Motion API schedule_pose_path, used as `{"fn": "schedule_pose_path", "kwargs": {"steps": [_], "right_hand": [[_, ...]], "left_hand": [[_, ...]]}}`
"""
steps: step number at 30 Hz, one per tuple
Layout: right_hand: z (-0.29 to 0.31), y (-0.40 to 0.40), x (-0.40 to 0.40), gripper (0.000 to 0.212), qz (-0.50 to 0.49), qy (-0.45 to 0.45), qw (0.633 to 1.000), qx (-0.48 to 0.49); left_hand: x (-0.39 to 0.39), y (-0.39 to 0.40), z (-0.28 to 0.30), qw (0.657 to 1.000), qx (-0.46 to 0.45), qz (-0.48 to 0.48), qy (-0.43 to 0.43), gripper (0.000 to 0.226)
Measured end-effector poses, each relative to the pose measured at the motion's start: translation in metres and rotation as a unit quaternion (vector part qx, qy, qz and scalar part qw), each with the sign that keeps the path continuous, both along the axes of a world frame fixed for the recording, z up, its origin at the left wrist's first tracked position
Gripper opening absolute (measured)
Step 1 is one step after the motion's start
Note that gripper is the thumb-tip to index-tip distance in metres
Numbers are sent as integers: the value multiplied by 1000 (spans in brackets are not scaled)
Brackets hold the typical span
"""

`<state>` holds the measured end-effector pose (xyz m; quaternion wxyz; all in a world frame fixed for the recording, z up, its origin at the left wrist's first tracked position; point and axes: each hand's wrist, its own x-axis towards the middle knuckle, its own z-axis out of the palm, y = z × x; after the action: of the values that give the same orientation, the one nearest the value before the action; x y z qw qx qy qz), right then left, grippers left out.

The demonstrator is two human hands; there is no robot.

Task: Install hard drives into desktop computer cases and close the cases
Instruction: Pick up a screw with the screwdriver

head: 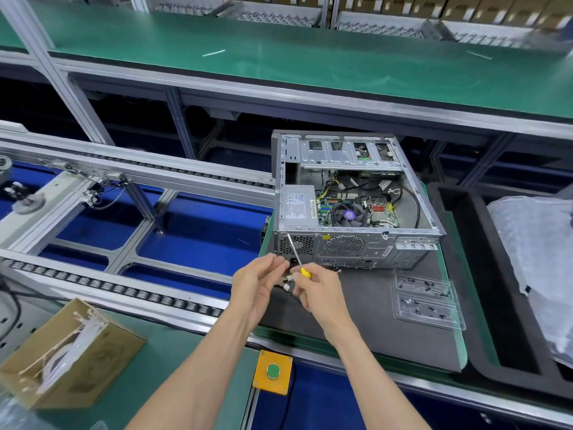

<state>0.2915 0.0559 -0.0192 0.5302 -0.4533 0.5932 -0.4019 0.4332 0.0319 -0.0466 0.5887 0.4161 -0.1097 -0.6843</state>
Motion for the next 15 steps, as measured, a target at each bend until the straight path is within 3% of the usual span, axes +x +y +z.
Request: {"fn": "schedule_pose_path", "kwargs": {"steps": [4,9,15], "right_hand": [[-5,6,7,17,52,51,997,-14],[-12,8,7,19,78,152,984,-45],[-12,7,4,23,79,172,981,-49]], "left_hand": [[-2,-8,5,999,14,-1,41,25],[-7,-15,7,999,13,-12,28,25],[-9,-18,7,1000,11,-25,10,27]]}}
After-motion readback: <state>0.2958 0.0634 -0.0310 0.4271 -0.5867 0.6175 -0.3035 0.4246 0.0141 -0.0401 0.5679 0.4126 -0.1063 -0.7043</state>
